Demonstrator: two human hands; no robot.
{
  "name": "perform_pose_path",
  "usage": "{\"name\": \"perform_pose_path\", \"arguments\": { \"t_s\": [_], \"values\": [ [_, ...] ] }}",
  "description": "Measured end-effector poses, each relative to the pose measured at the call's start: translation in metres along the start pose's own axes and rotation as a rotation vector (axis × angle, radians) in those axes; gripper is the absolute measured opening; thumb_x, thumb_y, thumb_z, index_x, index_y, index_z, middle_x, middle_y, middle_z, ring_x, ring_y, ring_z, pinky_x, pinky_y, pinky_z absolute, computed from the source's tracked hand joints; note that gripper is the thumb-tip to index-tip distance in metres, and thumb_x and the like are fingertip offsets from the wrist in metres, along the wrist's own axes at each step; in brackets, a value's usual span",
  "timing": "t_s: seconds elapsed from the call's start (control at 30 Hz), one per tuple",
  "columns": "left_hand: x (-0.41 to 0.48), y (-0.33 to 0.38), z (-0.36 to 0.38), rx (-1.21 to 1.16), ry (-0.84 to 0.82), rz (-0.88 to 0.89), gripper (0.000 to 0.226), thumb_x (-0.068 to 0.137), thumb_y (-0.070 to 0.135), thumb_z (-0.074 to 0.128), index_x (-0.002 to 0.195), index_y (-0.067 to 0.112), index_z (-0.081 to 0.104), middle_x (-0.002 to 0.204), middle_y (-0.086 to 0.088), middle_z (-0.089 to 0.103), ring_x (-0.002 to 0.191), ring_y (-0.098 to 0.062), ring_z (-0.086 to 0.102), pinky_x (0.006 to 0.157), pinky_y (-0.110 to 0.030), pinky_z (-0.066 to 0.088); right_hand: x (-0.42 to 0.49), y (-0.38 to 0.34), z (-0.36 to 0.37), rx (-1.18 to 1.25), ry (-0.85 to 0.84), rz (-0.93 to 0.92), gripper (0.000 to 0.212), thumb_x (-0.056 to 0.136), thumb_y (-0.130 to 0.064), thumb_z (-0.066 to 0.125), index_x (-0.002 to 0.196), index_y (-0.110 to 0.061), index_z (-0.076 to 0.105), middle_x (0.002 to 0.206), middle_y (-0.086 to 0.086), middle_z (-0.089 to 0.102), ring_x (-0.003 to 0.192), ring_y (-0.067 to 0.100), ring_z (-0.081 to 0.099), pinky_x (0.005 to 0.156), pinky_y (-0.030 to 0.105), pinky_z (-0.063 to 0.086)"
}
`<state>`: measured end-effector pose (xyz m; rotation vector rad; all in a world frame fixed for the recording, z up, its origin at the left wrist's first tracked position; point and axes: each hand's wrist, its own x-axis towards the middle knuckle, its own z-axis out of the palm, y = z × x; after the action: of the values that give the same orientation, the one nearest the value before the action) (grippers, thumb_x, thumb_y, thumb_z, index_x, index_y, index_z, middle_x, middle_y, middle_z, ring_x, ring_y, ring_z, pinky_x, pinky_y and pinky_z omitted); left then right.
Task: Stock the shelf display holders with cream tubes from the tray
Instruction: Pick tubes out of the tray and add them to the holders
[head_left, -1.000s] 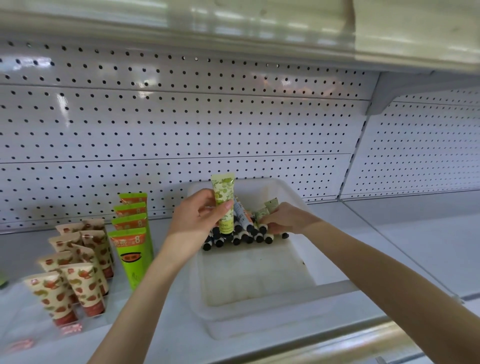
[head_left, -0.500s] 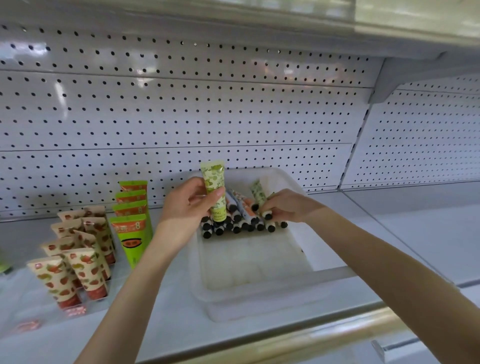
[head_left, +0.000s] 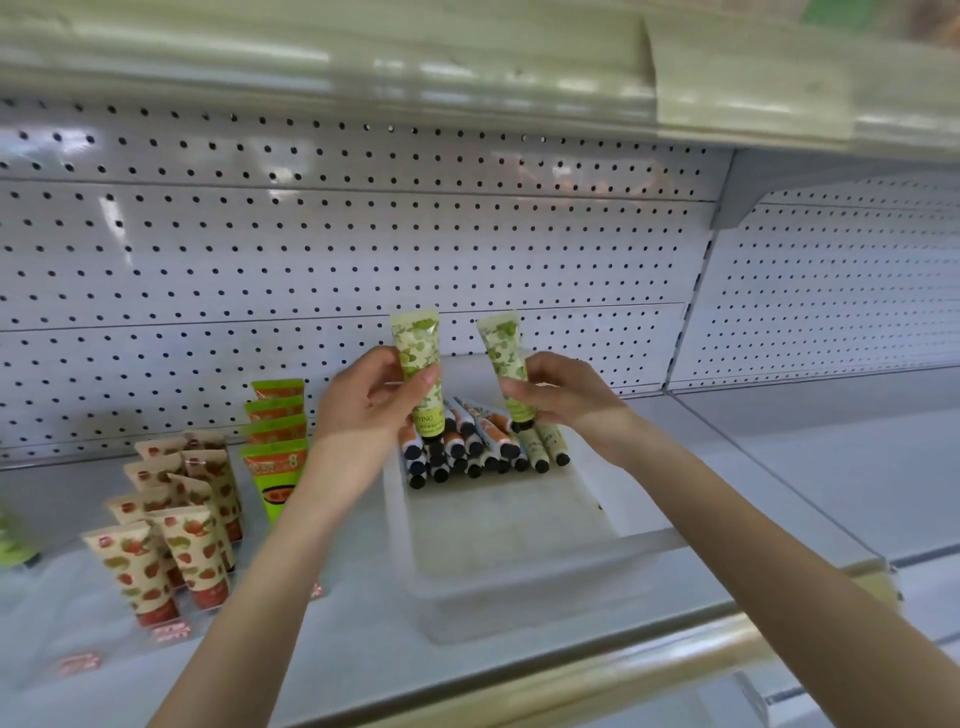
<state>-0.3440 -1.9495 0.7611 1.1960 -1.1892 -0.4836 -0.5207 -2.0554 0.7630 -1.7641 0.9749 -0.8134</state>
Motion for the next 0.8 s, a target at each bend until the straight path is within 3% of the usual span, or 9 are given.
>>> {"name": "perform_pose_path", "arguments": {
  "t_s": [0.13,0.23,0.3,0.37,0.63,0.8],
  "values": [
    [-0.006,0.004,-0.012,0.005,0.008,0.002,0.002,0.086,0.023,0.063,0.088,0.022,0.063,0.085,0.007,0.068,0.076,-0.003,0.065,0.071,-0.025,0.055,-0.017,-0.008,0.01,0.085,0.035,-0.047,0.021,0.087,-0.028,0.064,0.107,-0.023,0.059,0.099,-0.005,0.064,0.092,0.011,0.065,0.073,0.02,0.049],
    [-0.008,0.009,-0.02,-0.026,0.002,0.009,0.001,0.086,0.023,0.063,0.086,0.025,0.063,0.083,0.008,0.068,0.077,-0.008,0.065,0.077,-0.035,0.055,-0.028,-0.014,0.017,0.113,0.064,-0.09,0.019,0.087,-0.021,0.065,0.105,-0.025,0.058,0.101,-0.005,0.065,0.09,0.012,0.067,0.074,0.027,0.054],
    [-0.012,0.014,-0.026,-0.031,-0.005,0.036,0.003,0.086,0.024,0.062,0.085,0.027,0.062,0.081,0.012,0.067,0.071,0.0,0.063,0.073,-0.029,0.055,-0.036,-0.02,0.023,0.08,0.091,-0.117,0.018,0.086,-0.019,0.066,0.1,-0.025,0.058,0.099,-0.007,0.066,0.089,0.014,0.067,0.079,0.032,0.055],
    [-0.015,0.018,-0.03,-0.04,-0.014,0.057,0.002,0.086,0.025,0.062,0.086,0.027,0.062,0.079,0.013,0.066,0.068,0.004,0.061,0.07,-0.023,0.054,-0.046,-0.028,0.027,0.05,0.119,-0.148,0.017,0.085,-0.017,0.067,0.098,-0.024,0.058,0.096,-0.008,0.066,0.086,0.013,0.066,0.073,0.026,0.054],
    [-0.034,0.032,-0.051,-0.09,-0.023,0.105,0.004,0.087,0.018,0.061,0.09,0.02,0.063,0.078,0.008,0.065,0.063,0.004,0.061,0.063,-0.018,0.054,-0.088,-0.05,0.047,0.077,0.196,-0.235,0.01,0.087,-0.018,0.065,0.096,-0.019,0.06,0.093,-0.003,0.066,0.07,0.004,0.065,0.056,0.014,0.047],
    [-0.052,0.046,-0.072,-0.063,-0.032,0.099,0.004,0.087,0.022,0.06,0.089,0.024,0.063,0.072,0.018,0.068,0.062,0.002,0.063,0.058,-0.015,0.052,-0.106,-0.061,0.052,0.098,0.193,-0.271,0.006,0.086,-0.016,0.066,0.09,-0.015,0.063,0.086,-0.001,0.068,0.064,0.003,0.064,0.051,0.012,0.044]
  ]
}}
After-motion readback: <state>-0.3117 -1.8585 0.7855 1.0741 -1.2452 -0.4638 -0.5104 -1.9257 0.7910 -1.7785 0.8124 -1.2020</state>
